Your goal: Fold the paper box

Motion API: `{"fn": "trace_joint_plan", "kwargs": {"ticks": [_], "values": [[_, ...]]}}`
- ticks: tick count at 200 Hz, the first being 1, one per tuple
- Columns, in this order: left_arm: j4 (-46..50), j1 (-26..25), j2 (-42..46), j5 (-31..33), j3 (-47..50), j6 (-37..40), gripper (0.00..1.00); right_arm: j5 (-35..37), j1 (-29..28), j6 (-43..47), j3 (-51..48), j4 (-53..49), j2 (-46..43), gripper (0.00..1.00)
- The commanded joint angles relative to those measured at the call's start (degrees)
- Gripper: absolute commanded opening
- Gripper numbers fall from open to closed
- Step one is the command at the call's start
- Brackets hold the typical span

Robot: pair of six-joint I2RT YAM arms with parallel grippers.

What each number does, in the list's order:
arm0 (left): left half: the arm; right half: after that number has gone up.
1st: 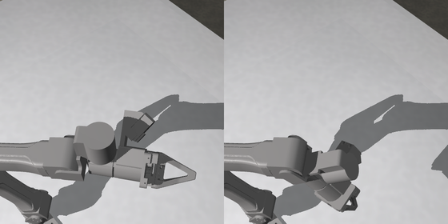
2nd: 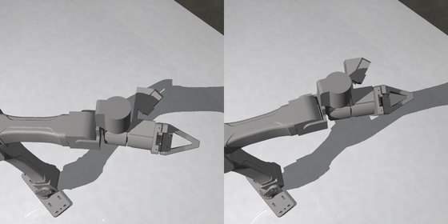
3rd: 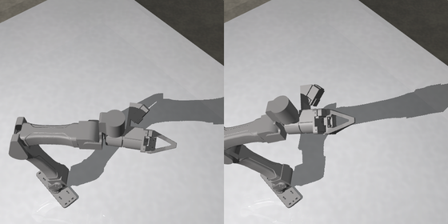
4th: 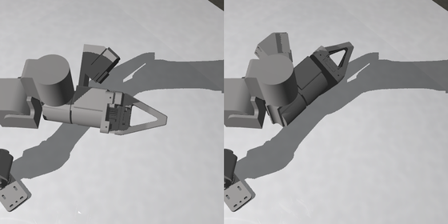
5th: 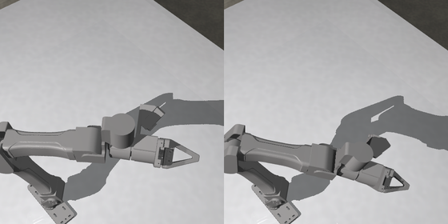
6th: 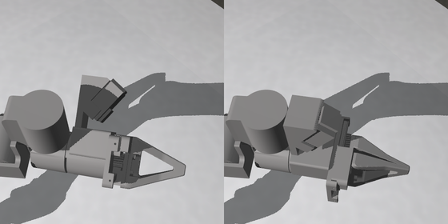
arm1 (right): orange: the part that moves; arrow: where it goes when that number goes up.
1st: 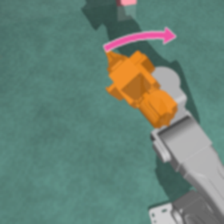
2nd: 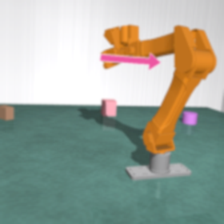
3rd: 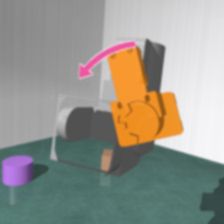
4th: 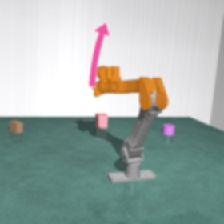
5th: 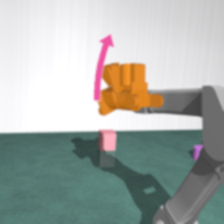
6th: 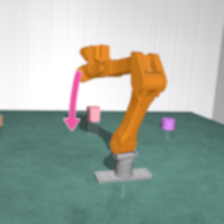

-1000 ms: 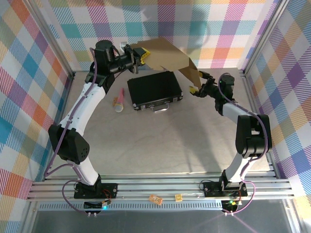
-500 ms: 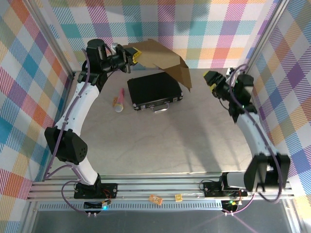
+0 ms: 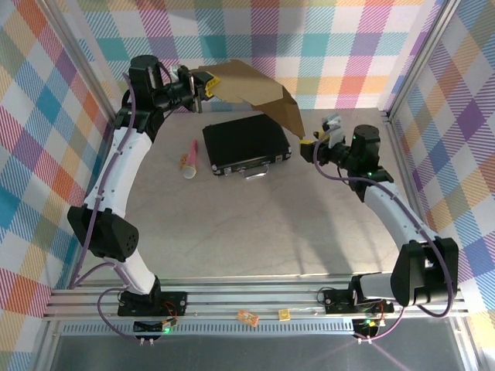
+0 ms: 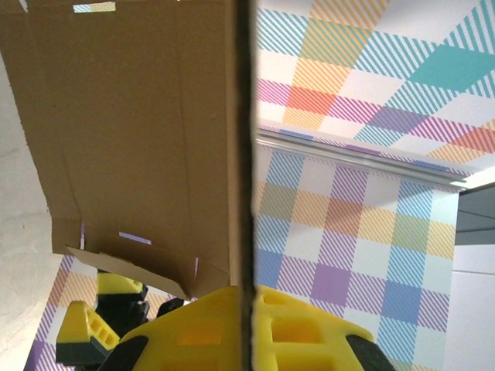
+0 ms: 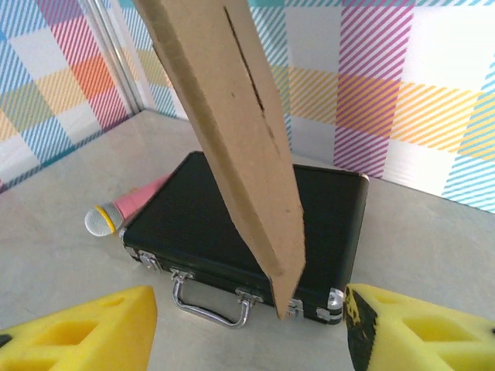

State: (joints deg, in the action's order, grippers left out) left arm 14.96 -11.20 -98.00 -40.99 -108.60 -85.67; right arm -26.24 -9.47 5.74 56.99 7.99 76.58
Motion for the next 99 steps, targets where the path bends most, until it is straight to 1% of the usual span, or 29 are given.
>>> {"fn": "trace_joint_plan", "kwargs": {"ticks": [1,14,38,66,72,77,80,81,82,88,91,93,99], "values": [[-0.2,0.6,-0.2,-2.0,-2.1,0.8,0.00,0.9,-2.0,7.1,4.7,-2.3,2.2,0.63],[-0.2,0.7,-0.2,-2.1,-2.0,0.7,0.00,3.6,-3.0,7.6,6.7,-3.2,3.9,0.61],[0.0,0.7,0.0,-2.3,-2.1,0.8,0.00,8.2,-4.4,8.3,10.8,-4.7,7.1,0.53],[0.1,0.6,0.4,-2.3,-1.2,0.8,0.00,9.6,-5.6,8.3,15.0,-6.4,9.8,0.42],[0.1,0.7,0.5,-2.4,-1.0,0.8,0.00,9.9,-6.1,8.5,16.0,-7.2,10.3,0.36],[0.0,0.7,0.5,-2.4,-0.8,0.7,0.00,10.4,-6.5,8.8,16.9,-7.9,10.7,0.29],[0.0,0.7,0.6,-2.5,-0.8,0.7,0.00,10.8,-6.8,8.9,17.3,-8.4,10.8,0.24],[0.0,0.7,0.6,-2.5,-0.7,0.7,0.00,11.3,-6.9,9.0,17.5,-8.7,10.9,0.20],[0.0,0.7,0.6,-2.5,-0.7,0.7,0.00,11.3,-6.9,9.0,17.5,-8.7,10.9,0.20],[0.1,0.8,0.7,-2.6,-0.6,0.7,0.00,12.6,-7.3,8.9,18.2,-9.3,10.9,0.06],[0.1,0.9,0.8,-2.6,-0.5,0.6,0.00,13.4,-7.5,9.0,18.3,-9.5,10.8,0.02],[0.1,0.9,0.8,-2.6,-0.4,0.6,0.00,14.1,-7.7,9.0,18.3,-9.6,10.7,0.00],[0.2,1.2,1.0,-2.5,-0.2,0.6,0.09,17.1,-8.5,9.3,18.3,-9.6,10.1,0.00]]}}
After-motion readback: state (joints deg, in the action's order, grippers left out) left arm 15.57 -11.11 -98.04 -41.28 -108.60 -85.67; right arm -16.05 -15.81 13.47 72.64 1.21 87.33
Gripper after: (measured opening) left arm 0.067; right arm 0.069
